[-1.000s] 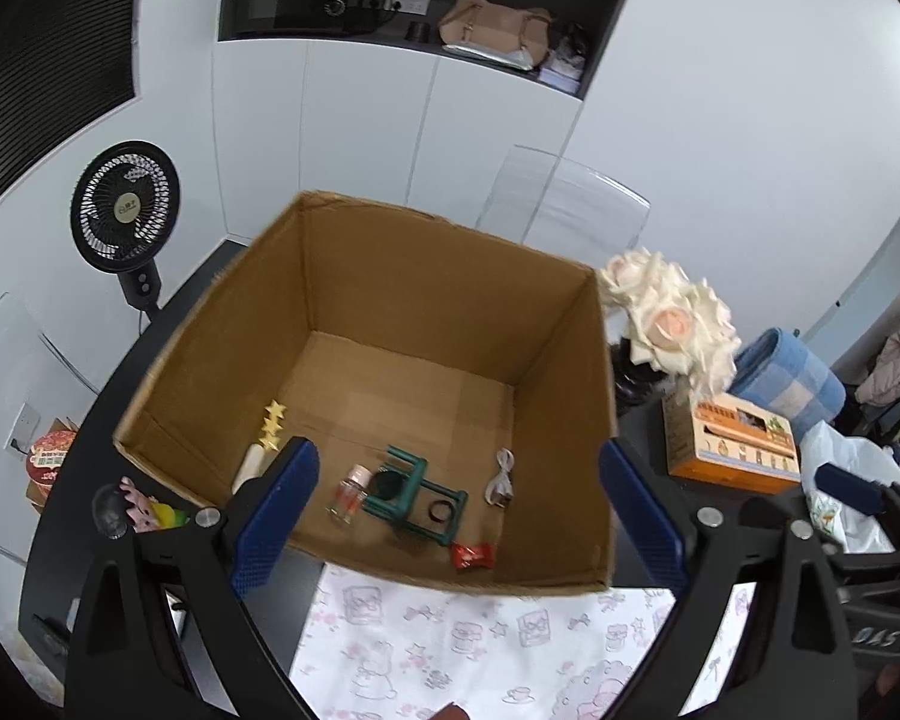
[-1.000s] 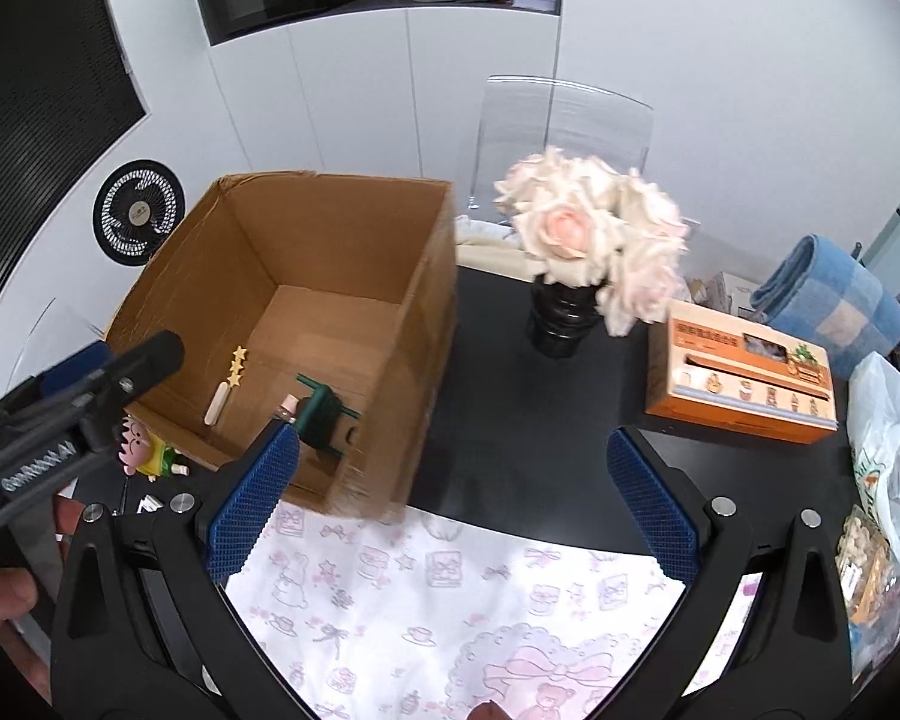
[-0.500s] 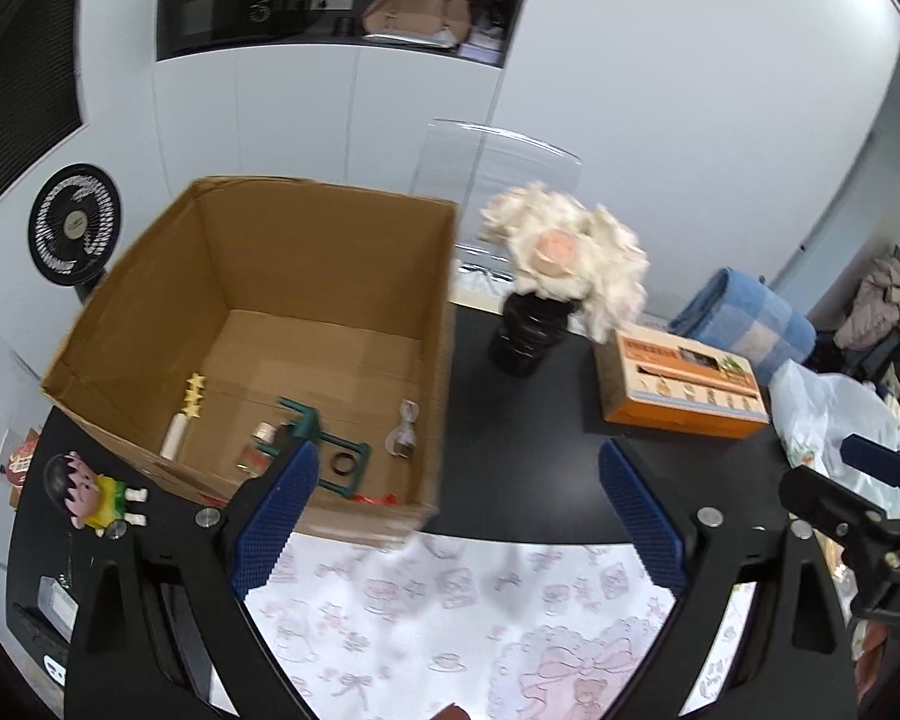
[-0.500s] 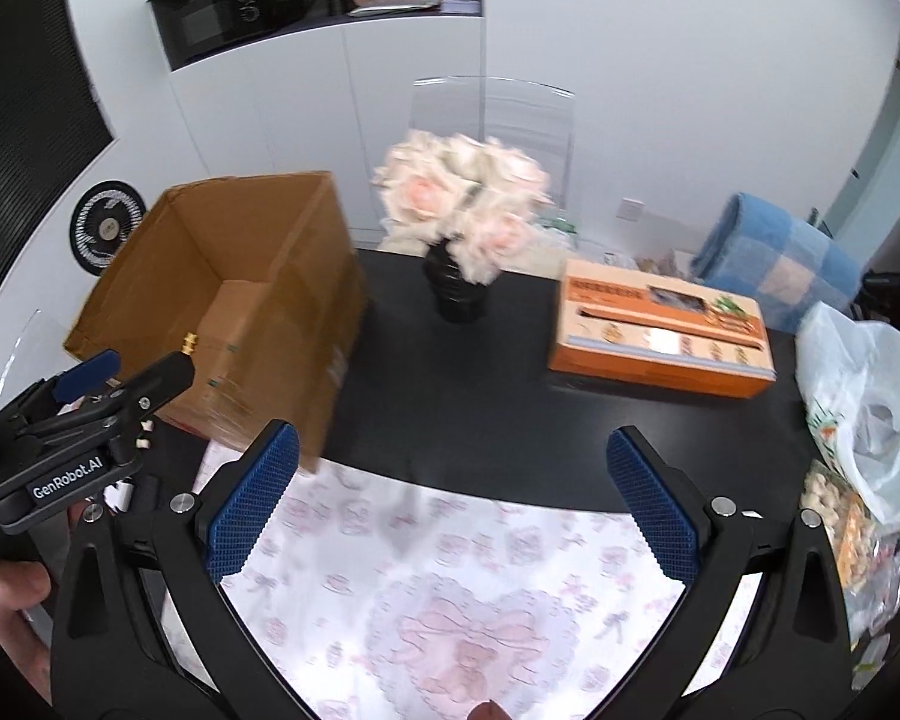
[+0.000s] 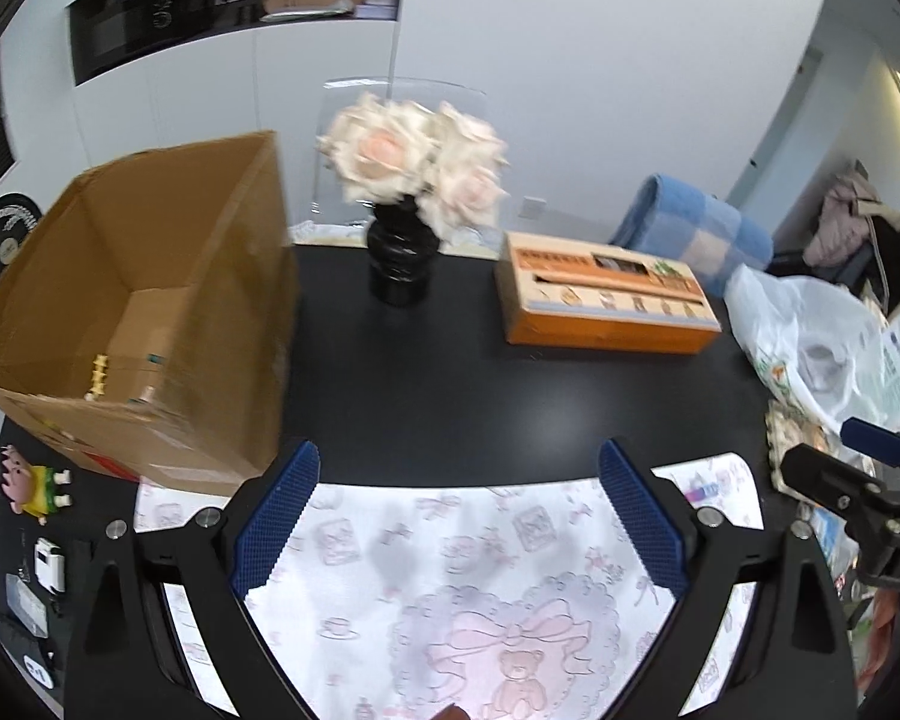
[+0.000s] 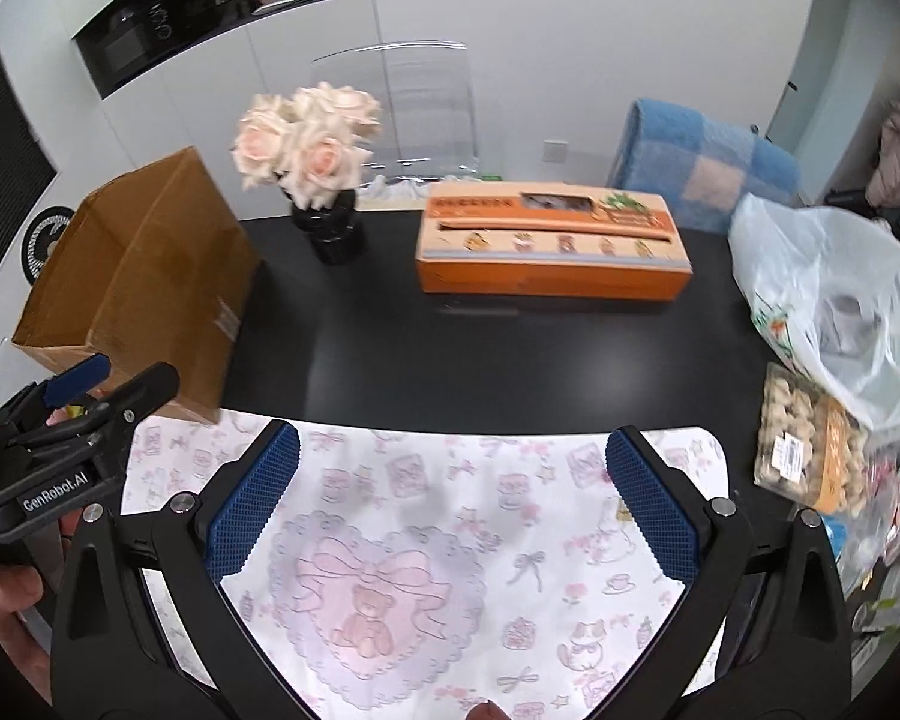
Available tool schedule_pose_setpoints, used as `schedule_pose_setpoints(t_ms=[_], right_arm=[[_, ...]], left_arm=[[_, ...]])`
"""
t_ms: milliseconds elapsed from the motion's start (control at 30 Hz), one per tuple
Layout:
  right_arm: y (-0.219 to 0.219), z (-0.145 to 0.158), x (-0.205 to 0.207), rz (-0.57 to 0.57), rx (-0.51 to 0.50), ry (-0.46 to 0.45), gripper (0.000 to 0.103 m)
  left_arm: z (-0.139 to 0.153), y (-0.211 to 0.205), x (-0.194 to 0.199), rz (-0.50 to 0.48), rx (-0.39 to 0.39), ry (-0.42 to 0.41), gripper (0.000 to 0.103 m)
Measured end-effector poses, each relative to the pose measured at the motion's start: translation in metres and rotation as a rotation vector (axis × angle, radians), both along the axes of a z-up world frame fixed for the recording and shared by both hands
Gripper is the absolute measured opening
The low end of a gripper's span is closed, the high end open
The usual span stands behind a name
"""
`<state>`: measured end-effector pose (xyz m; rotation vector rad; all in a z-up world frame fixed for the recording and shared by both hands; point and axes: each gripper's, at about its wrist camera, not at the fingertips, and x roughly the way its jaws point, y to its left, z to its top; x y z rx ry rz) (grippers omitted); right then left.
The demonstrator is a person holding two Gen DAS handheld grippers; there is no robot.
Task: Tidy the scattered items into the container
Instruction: 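Move both tools back over the mat toward the bottle and binder clip, then close the left tool on the pink-blue bottle while the right tool grasps the gold binder clip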
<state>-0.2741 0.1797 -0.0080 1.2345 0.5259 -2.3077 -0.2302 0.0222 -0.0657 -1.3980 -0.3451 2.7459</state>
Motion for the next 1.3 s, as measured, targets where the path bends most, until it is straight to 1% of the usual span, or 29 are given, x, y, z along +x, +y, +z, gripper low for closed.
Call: schedule_pose_setpoints(t_ms=[133,333,433,567,767,1033,1200,1300], right_arm=[[0.029,-0.009,-0.01,-0.03,-0.004,-0.013,0.103],[0.075,-0.035,-0.029,-0.087,-0.001,-0.056,0.103],[0.098,-0.052,-0.041,-0.121,-0.007,-0.088,0.103],[0.119,-0.075,-0.055,-0.148,0.013,-0.114,0.103],[0.15,-0.11,-0.078,-0.189,0.044,-0.153,0.103],[0.157,-0.143,-0.096,-0.196,0.08,-0.197,0.103],[0.159,-0.162,-0.107,-0.199,0.102,-0.225,0.095],[0.161,-0.174,-0.114,-0.199,0.114,-0.243,0.088]], left_arm=[[-0.014,0.029,-0.002,-0.032,-0.005,-0.021,0.094],[-0.04,0.075,-0.007,-0.083,-0.013,-0.058,0.094],[-0.055,0.097,-0.008,-0.113,-0.014,-0.07,0.094],[-0.076,0.123,-0.014,-0.134,-0.005,-0.104,0.094],[-0.108,0.158,-0.023,-0.164,-0.023,-0.15,0.094],[-0.141,0.183,-0.037,-0.18,-0.039,-0.202,0.094],[-0.156,0.189,-0.045,-0.177,-0.043,-0.222,0.094],[-0.165,0.191,-0.049,-0.173,-0.048,-0.235,0.094]])
